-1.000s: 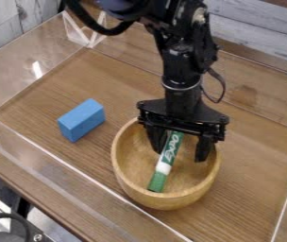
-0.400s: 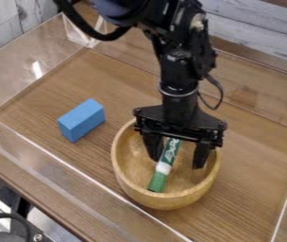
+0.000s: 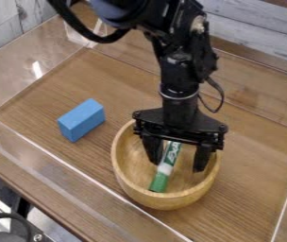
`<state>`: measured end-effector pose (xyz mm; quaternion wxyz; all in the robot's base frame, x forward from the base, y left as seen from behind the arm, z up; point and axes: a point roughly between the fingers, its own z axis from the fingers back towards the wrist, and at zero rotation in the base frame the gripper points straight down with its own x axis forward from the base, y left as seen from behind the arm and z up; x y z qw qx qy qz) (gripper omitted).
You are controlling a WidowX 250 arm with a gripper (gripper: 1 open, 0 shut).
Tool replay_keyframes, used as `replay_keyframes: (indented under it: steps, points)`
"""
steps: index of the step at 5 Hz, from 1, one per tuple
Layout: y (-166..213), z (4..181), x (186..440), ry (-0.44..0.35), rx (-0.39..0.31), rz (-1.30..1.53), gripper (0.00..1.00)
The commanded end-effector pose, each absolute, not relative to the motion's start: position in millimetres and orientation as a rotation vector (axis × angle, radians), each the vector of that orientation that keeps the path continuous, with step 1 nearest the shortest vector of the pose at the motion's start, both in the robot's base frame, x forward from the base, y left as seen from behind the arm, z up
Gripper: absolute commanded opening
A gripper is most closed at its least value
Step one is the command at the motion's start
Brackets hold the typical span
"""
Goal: Remove the green marker from inside the brown bowl and put it on the table
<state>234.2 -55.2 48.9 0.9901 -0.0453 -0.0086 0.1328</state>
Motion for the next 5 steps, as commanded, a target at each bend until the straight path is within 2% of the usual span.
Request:
replay_keyframes:
  steps: [1, 5]
  points:
    - [-58.7, 64.0, 239.1, -0.073, -0.110, 0.263, 1.00]
    - [-61.1, 64.2, 232.4, -0.066, -0.112, 0.298, 1.00]
